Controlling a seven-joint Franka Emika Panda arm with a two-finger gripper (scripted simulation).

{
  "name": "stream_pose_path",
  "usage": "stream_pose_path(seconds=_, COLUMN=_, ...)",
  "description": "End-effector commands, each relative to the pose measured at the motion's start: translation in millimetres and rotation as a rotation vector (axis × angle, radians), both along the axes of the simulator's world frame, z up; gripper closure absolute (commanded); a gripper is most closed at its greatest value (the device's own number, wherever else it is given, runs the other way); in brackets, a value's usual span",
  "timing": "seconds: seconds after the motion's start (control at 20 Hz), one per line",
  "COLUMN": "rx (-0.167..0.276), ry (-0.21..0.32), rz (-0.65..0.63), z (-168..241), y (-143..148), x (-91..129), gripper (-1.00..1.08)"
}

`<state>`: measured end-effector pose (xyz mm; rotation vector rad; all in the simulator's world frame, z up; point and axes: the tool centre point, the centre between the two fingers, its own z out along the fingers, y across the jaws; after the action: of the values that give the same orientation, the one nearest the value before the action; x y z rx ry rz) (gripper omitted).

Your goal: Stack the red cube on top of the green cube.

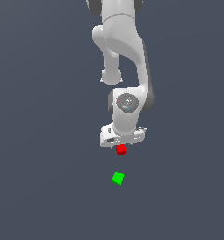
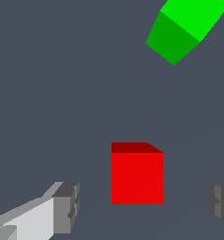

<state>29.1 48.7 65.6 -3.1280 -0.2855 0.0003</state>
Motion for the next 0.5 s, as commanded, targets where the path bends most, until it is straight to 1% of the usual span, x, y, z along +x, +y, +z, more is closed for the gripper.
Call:
stream_pose_path(seconds=0.0, rx=0.000, ry=0.001, rz=0.000, z=-8, y=0, x=0, gripper=-0.92)
stream_pose_path(seconds=0.25, rx=0.000, ry=0.000, rz=0.002, z=-33, y=0, x=0, gripper=-0.92)
stream_pose_path(seconds=0.45, rx=-0.001, ry=0.000, rz=0.002, z=-44, y=0, x=0, gripper=-0.92)
